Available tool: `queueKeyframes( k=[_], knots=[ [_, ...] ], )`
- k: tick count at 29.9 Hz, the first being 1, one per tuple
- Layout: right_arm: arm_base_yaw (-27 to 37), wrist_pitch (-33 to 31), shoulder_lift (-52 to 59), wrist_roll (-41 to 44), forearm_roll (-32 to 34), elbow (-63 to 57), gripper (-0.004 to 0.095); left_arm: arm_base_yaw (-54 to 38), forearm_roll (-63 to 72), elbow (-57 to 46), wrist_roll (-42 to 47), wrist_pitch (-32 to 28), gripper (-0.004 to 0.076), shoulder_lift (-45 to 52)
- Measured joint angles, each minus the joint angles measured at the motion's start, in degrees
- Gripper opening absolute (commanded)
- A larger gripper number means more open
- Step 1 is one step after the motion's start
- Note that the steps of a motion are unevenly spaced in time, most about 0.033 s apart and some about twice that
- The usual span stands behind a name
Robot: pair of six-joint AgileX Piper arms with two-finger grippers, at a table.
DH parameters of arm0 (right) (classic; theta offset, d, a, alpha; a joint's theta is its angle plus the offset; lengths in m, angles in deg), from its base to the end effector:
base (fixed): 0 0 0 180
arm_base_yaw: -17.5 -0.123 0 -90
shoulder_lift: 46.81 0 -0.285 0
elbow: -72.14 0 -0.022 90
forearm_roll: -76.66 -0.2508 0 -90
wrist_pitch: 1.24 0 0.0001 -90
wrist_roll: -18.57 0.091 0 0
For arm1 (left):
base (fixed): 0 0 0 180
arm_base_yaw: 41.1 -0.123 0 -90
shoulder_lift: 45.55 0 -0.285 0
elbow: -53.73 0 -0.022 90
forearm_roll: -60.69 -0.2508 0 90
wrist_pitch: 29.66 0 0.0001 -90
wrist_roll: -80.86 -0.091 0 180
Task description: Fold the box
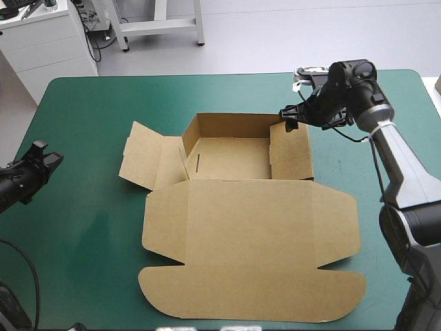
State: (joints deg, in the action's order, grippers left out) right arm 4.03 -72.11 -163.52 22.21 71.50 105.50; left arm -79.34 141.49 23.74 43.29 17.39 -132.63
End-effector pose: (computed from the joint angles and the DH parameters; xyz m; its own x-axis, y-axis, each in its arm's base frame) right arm 0.4009 0.1040 0.3468 -0.8963 -0.1194 -0.4271 -0.1856 0.9757 0.1167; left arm 0.2521 0.1149 0.2754 -0.3821 -0.8558 -0.3488 -0.2761 0.4659 -0.8407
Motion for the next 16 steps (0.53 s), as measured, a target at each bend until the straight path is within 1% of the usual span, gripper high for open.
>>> queueKeyframes(
  k=[8, 12, 16],
  knots=[
    [-0.05, -0.43, 11.52, 2.40, 0.52, -8.94, 0.0810, 0.00, 0.00, 0.00, 0.00, 0.33, -0.0032, 0.00],
    [-0.09, -0.52, 13.18, 4.24, 0.34, -12.78, 0.0810, 0.00, 0.13, 0.00, 0.30, 0.49, -0.0032, 0.00],
    [-1.24, -0.46, 13.12, 5.42, 0.92, -13.60, 0.0810, 0.00, 0.42, 0.00, 1.50, 0.61, -0.0032, 0.00]
  ],
)
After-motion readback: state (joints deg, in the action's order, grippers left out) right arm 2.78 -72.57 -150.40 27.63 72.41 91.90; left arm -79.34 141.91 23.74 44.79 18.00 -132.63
